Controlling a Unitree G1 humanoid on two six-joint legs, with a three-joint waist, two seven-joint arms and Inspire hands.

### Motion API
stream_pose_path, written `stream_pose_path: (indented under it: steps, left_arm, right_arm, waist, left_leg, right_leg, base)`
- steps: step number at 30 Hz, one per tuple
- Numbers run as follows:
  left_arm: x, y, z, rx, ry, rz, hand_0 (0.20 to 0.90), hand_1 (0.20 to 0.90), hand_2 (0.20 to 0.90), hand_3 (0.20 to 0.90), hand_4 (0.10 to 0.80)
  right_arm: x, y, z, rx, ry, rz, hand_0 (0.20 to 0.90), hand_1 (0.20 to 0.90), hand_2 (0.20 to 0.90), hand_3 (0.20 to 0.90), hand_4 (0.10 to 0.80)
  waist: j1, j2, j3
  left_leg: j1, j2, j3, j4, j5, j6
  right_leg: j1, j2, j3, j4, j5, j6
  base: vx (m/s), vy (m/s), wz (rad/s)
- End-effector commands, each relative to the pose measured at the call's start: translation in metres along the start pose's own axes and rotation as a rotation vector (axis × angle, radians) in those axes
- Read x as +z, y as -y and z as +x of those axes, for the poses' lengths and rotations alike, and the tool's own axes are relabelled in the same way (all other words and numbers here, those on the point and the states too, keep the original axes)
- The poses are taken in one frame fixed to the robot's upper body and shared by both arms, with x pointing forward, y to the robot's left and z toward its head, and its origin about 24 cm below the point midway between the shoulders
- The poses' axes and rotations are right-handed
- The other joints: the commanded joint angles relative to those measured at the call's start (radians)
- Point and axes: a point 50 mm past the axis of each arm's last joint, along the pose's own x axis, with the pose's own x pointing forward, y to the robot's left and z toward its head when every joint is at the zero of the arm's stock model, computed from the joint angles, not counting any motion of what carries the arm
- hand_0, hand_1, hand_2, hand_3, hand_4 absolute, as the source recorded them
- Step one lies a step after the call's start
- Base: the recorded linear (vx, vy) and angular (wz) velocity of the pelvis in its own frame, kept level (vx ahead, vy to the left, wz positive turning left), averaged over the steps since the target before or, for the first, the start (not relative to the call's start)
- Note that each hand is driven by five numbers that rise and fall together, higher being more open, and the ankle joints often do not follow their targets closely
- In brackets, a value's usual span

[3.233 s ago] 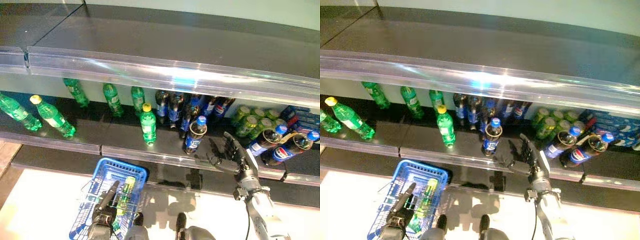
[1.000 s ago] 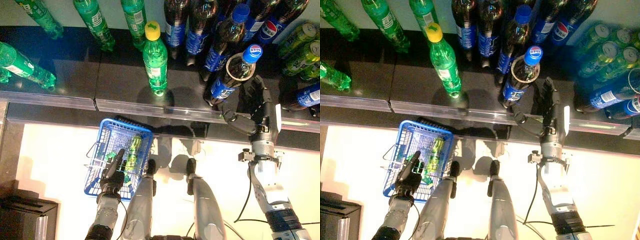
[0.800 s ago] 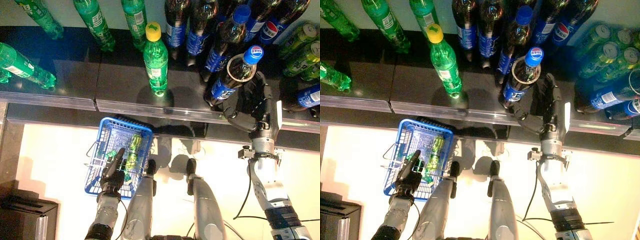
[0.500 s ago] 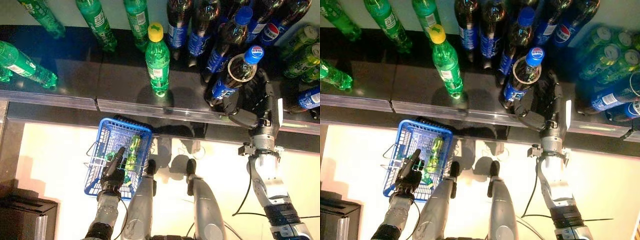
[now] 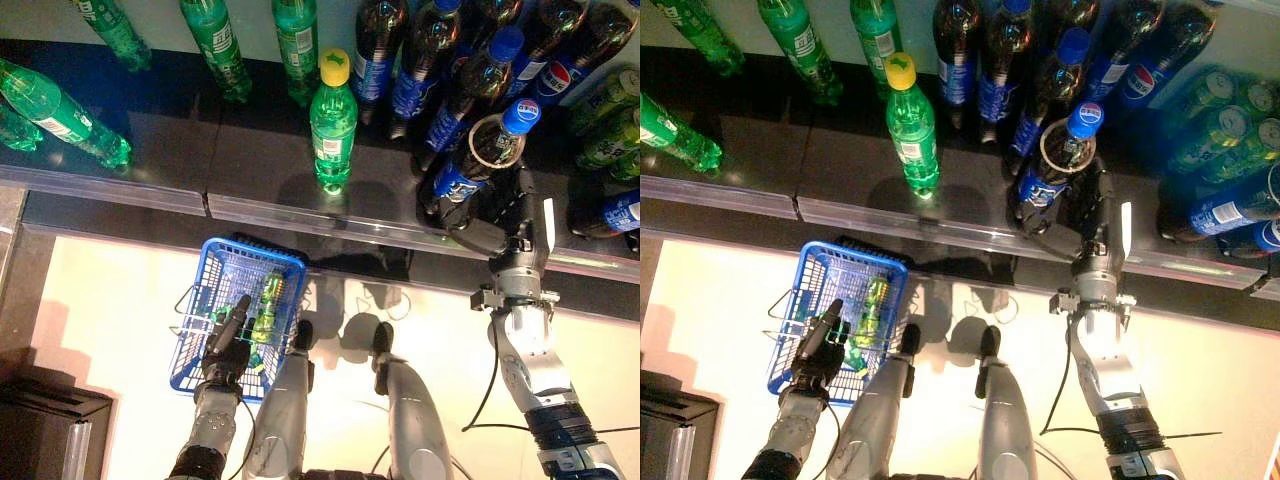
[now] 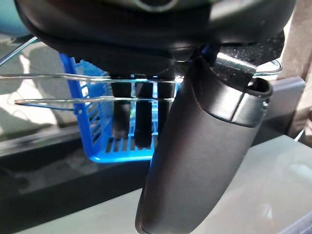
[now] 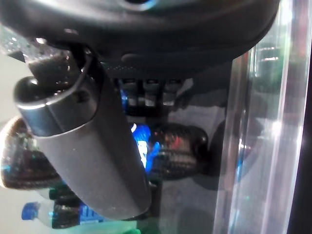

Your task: Pick up the drink and place into the basket.

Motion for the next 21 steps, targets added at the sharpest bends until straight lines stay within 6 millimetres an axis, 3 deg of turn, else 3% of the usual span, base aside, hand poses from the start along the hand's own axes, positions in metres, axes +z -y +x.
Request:
stream_pose_path:
  steps: [1, 20, 21]
  left_arm:
    - [0.064, 0.062, 0.002, -0.329, 0.239, 0.070, 0.300, 0.300, 0.300, 0.200, 0.100]
    - [0.057, 0.077, 0.010, -0.346, 0.221, 0.067, 0.300, 0.300, 0.300, 0.200, 0.100]
    - [0.056, 0.078, 0.010, -0.349, 0.219, 0.066, 0.300, 0.300, 0.300, 0.200, 0.100]
  right_arm:
    - [0.060, -0.008, 0.019, 0.027, 0.288, 0.071, 0.900, 0.900, 0.900, 0.900, 0.800]
    - [0.066, -0.022, 0.040, -0.116, 0.288, 0.166, 0.900, 0.900, 0.900, 0.900, 0.800]
    - [0.067, -0.022, 0.042, -0.129, 0.290, 0.160, 0.693, 0.693, 0.693, 0.658, 0.558]
  waist:
    - [0.010, 0.025, -0.014]
    - [0.018, 0.035, -0.014]
    - [0.019, 0.036, -0.014]
  left_leg:
    - [-0.026, -0.037, 0.022, 0.088, -0.080, 0.033]
    - [-0.076, -0.047, 0.015, 0.097, -0.080, 0.044]
    - [-0.079, -0.048, 0.015, 0.098, -0.080, 0.047]
  right_leg:
    - [0.089, -0.008, -0.017, -0.032, -0.049, 0.038]
    - [0.006, -0.011, -0.016, 0.008, -0.043, 0.040]
    - [0.000, -0.011, -0.015, 0.011, -0.042, 0.040]
  base:
    - [0.022, 0.013, 0.05]
    - [0.007, 0.004, 0.03]
    - [0.000, 0.000, 0.00]
